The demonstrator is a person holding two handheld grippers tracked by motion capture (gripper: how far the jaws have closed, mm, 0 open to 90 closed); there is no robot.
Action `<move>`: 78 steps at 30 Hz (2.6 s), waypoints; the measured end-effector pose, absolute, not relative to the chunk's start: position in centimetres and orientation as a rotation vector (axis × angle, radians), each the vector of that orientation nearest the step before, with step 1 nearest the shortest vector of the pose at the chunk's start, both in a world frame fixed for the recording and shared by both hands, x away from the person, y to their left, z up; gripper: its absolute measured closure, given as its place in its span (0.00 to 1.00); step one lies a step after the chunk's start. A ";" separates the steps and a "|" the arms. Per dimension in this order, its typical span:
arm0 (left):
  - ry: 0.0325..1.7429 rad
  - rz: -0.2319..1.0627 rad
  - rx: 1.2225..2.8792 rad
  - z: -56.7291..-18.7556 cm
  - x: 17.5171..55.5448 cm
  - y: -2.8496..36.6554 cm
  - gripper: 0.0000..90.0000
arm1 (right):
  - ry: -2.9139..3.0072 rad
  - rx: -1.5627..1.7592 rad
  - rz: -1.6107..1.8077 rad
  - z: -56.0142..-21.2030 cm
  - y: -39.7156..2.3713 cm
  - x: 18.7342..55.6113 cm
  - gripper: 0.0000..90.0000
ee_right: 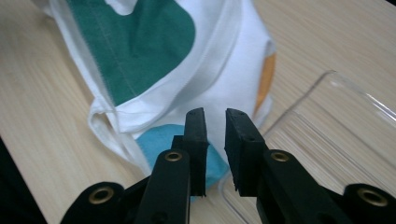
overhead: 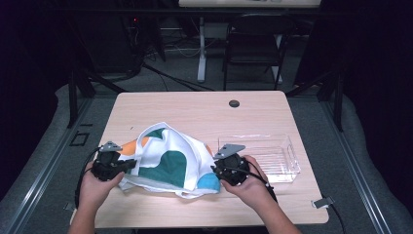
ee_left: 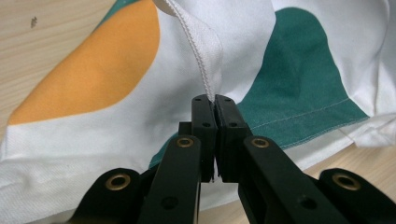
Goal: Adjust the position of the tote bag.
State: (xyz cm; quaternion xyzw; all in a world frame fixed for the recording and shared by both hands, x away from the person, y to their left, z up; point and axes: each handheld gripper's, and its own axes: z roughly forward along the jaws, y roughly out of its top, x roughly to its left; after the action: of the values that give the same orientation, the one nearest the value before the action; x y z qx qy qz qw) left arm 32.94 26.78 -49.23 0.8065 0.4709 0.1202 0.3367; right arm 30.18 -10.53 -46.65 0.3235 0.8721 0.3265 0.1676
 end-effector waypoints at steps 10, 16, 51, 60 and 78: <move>1.209 0.333 2.067 -48.1 33.2 27.2 0.98 | 2.558 0.835 0.940 -47.0 -7.2 30.1 0.91; 1.205 0.350 2.059 -47.6 33.4 27.2 0.98 | 2.625 0.753 0.902 -47.5 -4.5 30.2 0.91; 1.200 0.343 2.023 -47.3 33.7 27.9 0.98 | 2.707 0.587 0.718 -51.0 2.5 30.7 0.90; 1.202 0.341 2.019 -47.3 33.7 28.1 0.98 | 2.690 0.581 0.707 -51.2 2.7 30.7 0.95; 1.211 0.333 2.026 -47.7 33.8 28.3 0.98 | 2.649 0.599 0.732 -50.2 2.4 30.4 1.00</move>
State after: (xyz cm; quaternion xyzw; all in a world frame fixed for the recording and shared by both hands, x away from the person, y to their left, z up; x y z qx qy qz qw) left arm 33.80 28.33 -47.66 0.7897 0.4720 0.1298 0.3699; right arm 30.37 2.45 -50.16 0.2099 0.9291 0.2566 0.1638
